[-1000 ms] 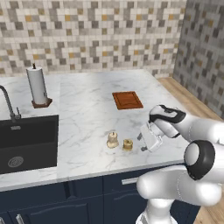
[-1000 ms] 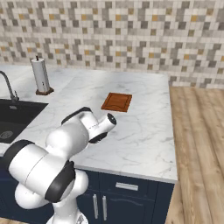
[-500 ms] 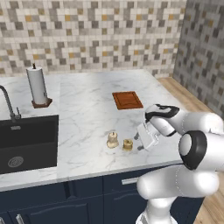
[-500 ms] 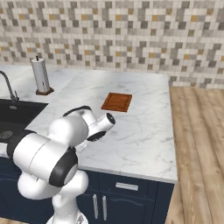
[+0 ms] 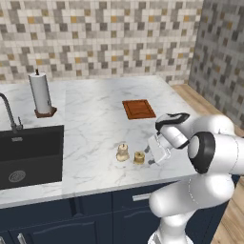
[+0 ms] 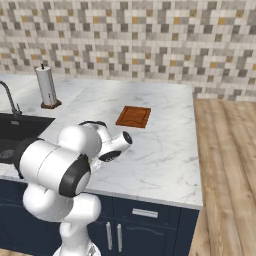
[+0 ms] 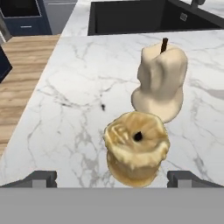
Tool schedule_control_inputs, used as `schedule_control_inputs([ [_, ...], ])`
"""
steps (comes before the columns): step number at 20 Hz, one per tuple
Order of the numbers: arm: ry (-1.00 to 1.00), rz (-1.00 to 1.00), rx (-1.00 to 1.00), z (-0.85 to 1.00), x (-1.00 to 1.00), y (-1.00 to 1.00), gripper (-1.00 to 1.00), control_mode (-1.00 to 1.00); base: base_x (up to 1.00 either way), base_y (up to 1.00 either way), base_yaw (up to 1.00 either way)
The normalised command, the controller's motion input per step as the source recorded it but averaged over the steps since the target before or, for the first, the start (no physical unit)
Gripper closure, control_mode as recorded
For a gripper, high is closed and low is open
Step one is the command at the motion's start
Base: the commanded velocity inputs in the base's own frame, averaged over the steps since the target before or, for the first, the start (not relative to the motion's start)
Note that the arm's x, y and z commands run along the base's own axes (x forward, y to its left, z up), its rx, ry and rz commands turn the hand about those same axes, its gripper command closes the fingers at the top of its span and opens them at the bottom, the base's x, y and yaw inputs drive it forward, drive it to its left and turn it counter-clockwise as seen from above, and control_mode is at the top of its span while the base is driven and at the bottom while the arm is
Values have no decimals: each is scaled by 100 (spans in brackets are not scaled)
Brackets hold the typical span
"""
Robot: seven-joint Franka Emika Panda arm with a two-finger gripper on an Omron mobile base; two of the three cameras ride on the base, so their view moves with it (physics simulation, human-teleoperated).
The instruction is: Pick the candle and candle from the dining table and place them in the open cabinet. Close the cabinet after placing the objects.
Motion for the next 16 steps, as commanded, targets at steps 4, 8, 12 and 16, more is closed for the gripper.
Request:
schedule_control_inputs([
  [4,0,0,2,-8,11,0,-100,-100,0,0,0],
  [8,0,0,1,-5,7,0,-100,-100,0,0,0],
  [12,0,0,0,-3,0,4,-100,-100,0,0,0],
  [16,0,0,0,-3,2,12,-100,-100,0,0,0],
])
